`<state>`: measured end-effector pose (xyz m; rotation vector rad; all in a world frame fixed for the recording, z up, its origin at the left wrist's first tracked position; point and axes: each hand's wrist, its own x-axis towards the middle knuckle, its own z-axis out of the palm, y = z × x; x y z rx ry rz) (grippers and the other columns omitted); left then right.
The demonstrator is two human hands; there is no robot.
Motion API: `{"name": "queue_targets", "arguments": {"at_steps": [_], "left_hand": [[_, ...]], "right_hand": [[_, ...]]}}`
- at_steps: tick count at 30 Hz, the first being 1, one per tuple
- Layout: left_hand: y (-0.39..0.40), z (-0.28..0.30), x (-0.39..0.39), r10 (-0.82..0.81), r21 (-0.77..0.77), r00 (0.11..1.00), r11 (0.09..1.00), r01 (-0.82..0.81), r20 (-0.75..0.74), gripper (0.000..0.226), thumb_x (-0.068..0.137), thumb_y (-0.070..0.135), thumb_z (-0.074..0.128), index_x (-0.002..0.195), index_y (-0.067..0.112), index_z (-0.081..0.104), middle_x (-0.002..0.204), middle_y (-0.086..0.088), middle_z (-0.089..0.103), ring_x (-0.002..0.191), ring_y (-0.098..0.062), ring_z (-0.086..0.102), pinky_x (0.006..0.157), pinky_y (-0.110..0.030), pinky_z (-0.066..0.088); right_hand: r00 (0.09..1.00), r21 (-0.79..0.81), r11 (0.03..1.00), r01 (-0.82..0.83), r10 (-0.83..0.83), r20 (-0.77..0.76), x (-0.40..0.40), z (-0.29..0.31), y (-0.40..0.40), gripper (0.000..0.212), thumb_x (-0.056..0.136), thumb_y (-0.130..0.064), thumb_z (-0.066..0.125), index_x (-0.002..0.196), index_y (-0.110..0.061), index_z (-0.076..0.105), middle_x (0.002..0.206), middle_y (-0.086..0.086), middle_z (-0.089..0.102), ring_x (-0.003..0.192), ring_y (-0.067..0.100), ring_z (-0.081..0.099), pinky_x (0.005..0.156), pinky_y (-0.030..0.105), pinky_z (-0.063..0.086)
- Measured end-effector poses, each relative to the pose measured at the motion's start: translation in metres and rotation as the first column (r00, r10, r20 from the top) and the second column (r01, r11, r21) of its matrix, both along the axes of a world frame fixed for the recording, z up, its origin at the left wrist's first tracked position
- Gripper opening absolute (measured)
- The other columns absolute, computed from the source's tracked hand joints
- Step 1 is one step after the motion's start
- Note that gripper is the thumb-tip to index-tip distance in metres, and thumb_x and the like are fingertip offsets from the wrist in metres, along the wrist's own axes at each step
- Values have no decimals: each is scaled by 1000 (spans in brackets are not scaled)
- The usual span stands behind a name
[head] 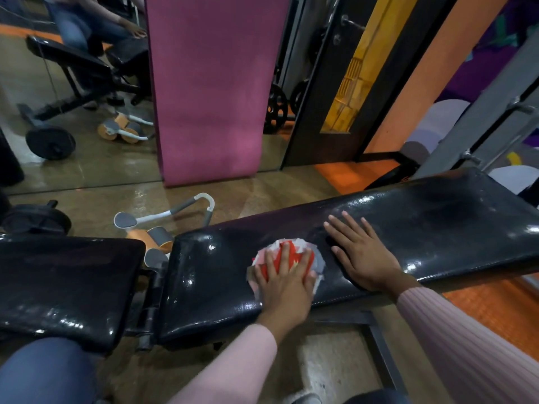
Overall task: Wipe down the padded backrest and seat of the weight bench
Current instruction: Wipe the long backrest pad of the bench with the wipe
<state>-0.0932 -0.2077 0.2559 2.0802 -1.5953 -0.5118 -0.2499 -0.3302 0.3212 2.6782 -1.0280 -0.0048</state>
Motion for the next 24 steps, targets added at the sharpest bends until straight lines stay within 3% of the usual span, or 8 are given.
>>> {"name": "queue_targets", "arguments": {"at_steps": [4, 7, 10, 12, 16, 19, 21, 24], "left_hand": [[-4, -20, 42, 91, 83, 995, 993, -87, -41, 50, 95, 59, 10, 144, 55, 1, 159, 10, -11, 144, -29, -12, 114, -56, -4], [24, -28, 31, 125, -9, 985, 992, -125, 122, 51, 92, 58, 13, 142, 55, 15, 159, 3, 13, 143, -36, 11, 111, -59, 12], [35, -25, 3, 57, -16, 992, 998, -55, 111, 48, 87, 52, 35, 134, 48, 44, 143, -2, 48, 127, -39, 43, 98, -58, 23], [24, -24, 3, 43, -72, 991, 997, -34, 127, 47, 90, 53, 31, 135, 48, 40, 148, -1, 41, 131, -39, 39, 101, -60, 23], [4, -28, 35, 34, -25, 999, 999, -33, 39, 64, 82, 64, -6, 144, 53, 2, 159, 10, -10, 145, -26, -12, 114, -54, -2], [15, -40, 48, 138, -2, 990, 990, -138, 24, 64, 79, 66, -11, 142, 57, -2, 159, 10, -7, 144, -26, -11, 115, -52, -3], [31, -46, 40, 183, -32, 979, 983, -181, 92, 56, 87, 63, 4, 142, 56, 9, 159, 3, 13, 143, -33, 5, 113, -58, 10], [43, -38, 9, 70, -51, 993, 997, -66, 91, 50, 91, 53, 29, 141, 49, 29, 149, -5, 40, 135, -41, 27, 102, -61, 21]], "right_hand": [[989, -95, 988, -124, 116, -90, 14, 3, 6, 55, 93, -30, 30, 147, -22, 34, 155, 0, 32, 145, 22, 23, 114, 49, 13], [996, -31, 996, -88, 89, 16, 20, -7, 14, 54, 95, -32, 29, 149, -23, 31, 157, -2, 29, 147, 17, 15, 116, 45, 10], [996, -31, 998, -54, 56, 74, 17, -18, 16, 52, 99, -35, 24, 150, -24, 28, 158, -4, 25, 148, 13, 7, 118, 42, 7], [995, -43, 998, -44, 47, 86, 16, -20, 15, 51, 99, -34, 24, 149, -23, 30, 158, -4, 25, 148, 13, 6, 118, 43, 9], [996, -51, 998, -27, 31, 81, 18, -19, 16, 52, 99, -34, 23, 149, -23, 31, 158, -4, 25, 148, 13, 6, 118, 42, 9], [997, -51, 999, -13, 17, 73, 18, -19, 17, 52, 99, -34, 23, 150, -24, 29, 158, -5, 23, 148, 12, 4, 118, 41, 7], [997, -49, 999, -17, 21, 76, 19, -20, 17, 51, 99, -33, 24, 149, -24, 30, 158, -5, 24, 148, 13, 5, 118, 42, 8], [997, -44, 999, -21, 24, 75, 19, -20, 16, 51, 99, -33, 25, 149, -24, 30, 158, -5, 24, 148, 13, 5, 118, 42, 9]]}}
